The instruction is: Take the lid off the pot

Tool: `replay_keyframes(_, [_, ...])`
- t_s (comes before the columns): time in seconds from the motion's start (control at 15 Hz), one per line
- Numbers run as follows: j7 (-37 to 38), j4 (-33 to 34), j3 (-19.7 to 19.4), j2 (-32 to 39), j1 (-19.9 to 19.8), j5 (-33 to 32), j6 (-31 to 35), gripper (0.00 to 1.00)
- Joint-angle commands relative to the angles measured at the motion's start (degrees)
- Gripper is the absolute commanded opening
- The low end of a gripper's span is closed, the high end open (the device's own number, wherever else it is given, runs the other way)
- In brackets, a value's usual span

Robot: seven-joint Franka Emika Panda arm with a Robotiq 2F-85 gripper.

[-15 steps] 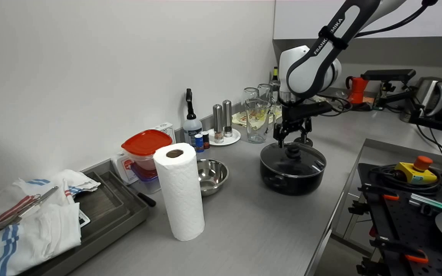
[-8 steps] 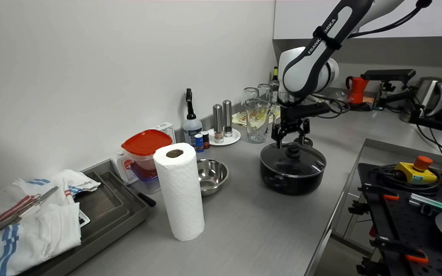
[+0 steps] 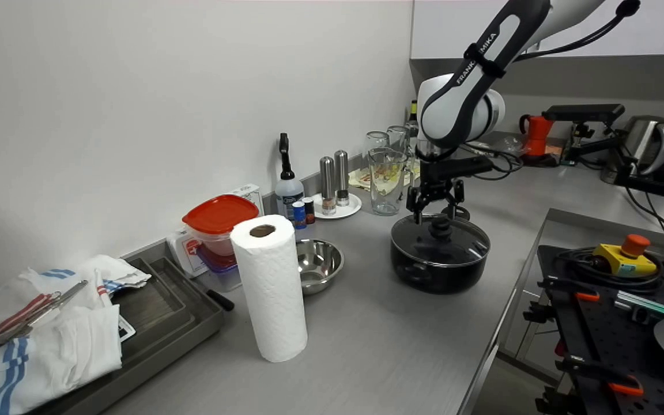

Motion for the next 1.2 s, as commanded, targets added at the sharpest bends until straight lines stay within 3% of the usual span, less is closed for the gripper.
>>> replay_keyframes(0.0, [-2.1, 2.0, -0.2, 1.3, -0.2, 2.0, -2.1, 1.0])
replay_keyframes(0.07, [-2.3, 2.0, -0.1, 1.3, -0.3, 2.1, -2.2, 0.92])
replay_keyframes(0.13, [-2.4, 2.0, -0.1, 1.4, -0.4, 2.2, -2.2, 0.74])
replay_keyframes(0.53, [-2.5, 2.2, -0.3, 1.5, -0.6, 2.1, -2.4, 0.28])
replay_keyframes(0.6, [-2.5, 2.4, -0.3, 1.4, -0.6, 2.2, -2.5, 0.24])
replay_keyframes(1.13, [-4.2, 0.4, -0.3, -1.3, -1.0, 2.4, -2.3, 0.25])
